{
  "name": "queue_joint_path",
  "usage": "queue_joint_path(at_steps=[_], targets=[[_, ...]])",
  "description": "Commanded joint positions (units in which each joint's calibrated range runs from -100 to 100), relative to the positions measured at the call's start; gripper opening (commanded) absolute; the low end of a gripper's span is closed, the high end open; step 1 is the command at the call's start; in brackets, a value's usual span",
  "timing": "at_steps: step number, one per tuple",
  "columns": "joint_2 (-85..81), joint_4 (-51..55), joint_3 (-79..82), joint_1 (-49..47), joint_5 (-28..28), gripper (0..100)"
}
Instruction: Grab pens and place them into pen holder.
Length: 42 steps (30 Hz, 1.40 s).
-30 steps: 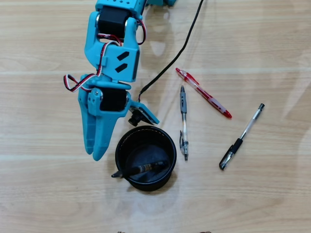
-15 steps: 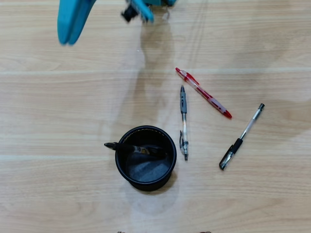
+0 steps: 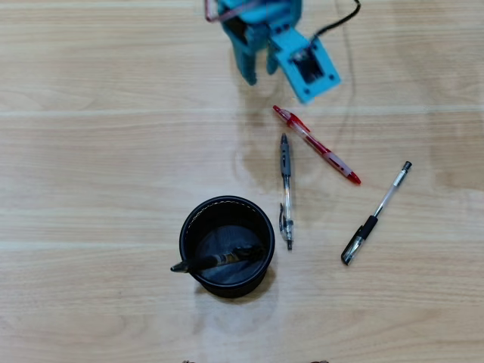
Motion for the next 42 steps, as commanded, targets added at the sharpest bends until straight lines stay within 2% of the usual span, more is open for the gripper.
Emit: queue_joint_path(at_steps=[1,5,8,12,15,38,40,42], targets=[[3.68,-11.41,4.04,-2.53,-0.34,11],[8.33,-26.88,4.13,-6.00,-0.34,11],[12.30,-33.42,4.04,-6.24,-1.70,11],[16.02,-33.76,4.85,-6.16,-11.84,14],[18.14,-34.02,4.85,-5.92,-15.03,18],[27.60,-34.53,4.94,-1.73,-15.55,18],[27.86,-34.28,4.94,-1.65,-15.65,13],[27.94,-34.10,4.94,-1.32,-17.01,1]])
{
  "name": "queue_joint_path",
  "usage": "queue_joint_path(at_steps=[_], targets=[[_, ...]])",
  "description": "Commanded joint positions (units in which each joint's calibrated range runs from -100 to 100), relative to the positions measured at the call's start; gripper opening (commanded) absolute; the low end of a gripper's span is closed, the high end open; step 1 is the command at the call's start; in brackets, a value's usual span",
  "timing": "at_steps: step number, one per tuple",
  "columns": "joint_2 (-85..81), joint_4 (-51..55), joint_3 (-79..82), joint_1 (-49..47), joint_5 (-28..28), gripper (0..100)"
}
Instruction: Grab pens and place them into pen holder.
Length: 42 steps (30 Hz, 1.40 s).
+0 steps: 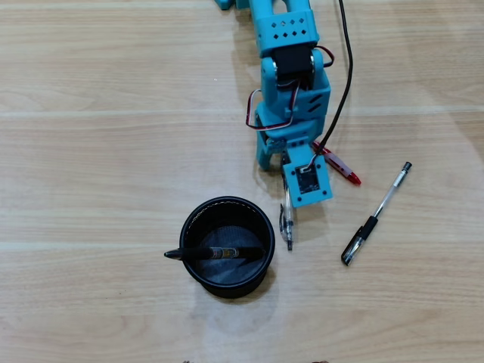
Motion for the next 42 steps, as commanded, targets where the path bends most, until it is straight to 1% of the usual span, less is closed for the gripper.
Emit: queue_joint_path(at_steps=[1,2,3,5,13,19,20,22,24,27,29,36,40,42], targets=[[0.10,0.00,0.17,0.86,-2.15,2],[0.10,0.09,0.17,1.03,-2.30,3],[0.01,0.09,0.17,1.19,-2.30,2],[-0.92,0.09,-0.29,1.19,-1.83,2],[-8.95,0.09,-5.81,-0.59,4.65,2],[-16.47,0.18,-14.23,-0.59,11.65,2],[-18.42,0.26,-17.31,-0.18,14.27,2],[-19.52,0.69,-20.02,0.30,17.19,2],[-19.85,1.38,-22.02,1.91,18.66,2],[-19.77,0.43,-22.56,4.09,18.45,2],[-19.26,-2.66,-23.10,5.95,17.09,2],[-14.19,-19.42,-22.47,9.98,6.32,2],[-12.42,-22.26,-22.56,11.43,0.78,2],[-11.82,-22.69,-22.47,12.16,-0.89,2]])
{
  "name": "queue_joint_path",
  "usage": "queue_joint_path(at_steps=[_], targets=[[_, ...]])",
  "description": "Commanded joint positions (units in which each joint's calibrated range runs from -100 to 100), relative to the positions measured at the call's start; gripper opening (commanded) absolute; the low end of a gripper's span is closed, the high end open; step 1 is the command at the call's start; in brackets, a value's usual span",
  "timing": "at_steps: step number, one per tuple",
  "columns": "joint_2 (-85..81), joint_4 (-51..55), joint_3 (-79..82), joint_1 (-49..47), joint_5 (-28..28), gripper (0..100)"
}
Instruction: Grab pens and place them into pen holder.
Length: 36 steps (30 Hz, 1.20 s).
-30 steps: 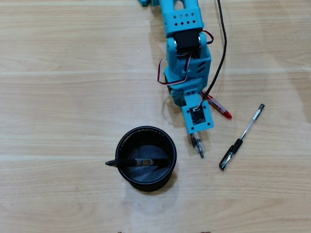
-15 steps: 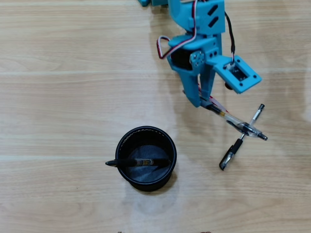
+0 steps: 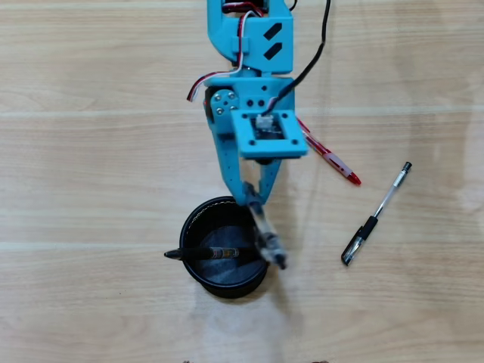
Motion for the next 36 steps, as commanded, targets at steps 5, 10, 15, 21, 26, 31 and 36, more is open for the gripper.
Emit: queue_joint_path(at_steps=[5,10,15,21,26,31,36], targets=[[2.82,-5.97,-2.27,2.17,-6.17,2],[6.28,-18.95,3.89,1.69,-8.41,2],[9.32,-33.13,9.87,2.17,-8.52,2],[10.93,-35.88,11.59,3.06,-8.52,2],[11.78,-35.71,13.40,3.22,-8.52,2],[11.86,-35.71,15.57,3.14,-8.52,2],[11.35,-35.71,16.02,3.22,-8.20,2]])
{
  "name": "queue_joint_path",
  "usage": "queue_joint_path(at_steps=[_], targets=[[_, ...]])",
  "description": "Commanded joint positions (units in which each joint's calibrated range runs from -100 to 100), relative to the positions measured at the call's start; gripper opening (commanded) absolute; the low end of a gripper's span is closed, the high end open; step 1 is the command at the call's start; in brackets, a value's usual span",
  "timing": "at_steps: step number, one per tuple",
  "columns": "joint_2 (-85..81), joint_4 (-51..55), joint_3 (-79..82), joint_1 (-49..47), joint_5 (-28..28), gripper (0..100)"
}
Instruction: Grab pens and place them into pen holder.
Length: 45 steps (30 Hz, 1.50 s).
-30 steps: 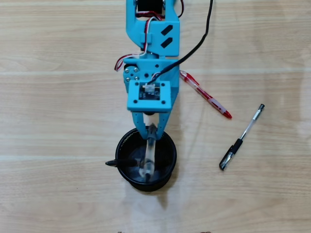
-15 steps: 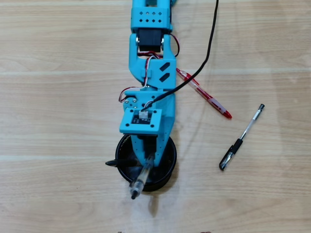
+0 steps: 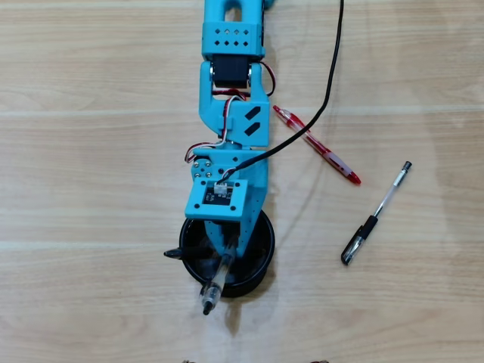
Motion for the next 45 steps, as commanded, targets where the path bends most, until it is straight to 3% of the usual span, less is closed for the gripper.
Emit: queue_joint_path(at_steps=[1,6,14,21,25,28,31,34,36,41,45], targets=[[-1.68,-1.25,-0.45,0.61,0.19,2],[-1.77,-1.25,-1.08,0.61,0.40,8],[-1.77,-1.43,-1.17,0.69,0.40,9],[-1.77,-10.28,-1.17,0.69,0.46,9],[-3.37,-13.03,-1.90,0.69,3.91,9],[-8.44,-11.91,-1.81,0.52,10.60,9],[-15.97,0.38,-1.26,-0.36,19.74,9],[-23.74,22.64,-2.53,-3.43,29.15,9],[-27.72,36.74,-3.34,-5.20,32.50,9],[-29.07,59.68,-3.89,-9.64,31.61,9],[-26.79,71.11,-1.35,-13.99,24.87,14]])
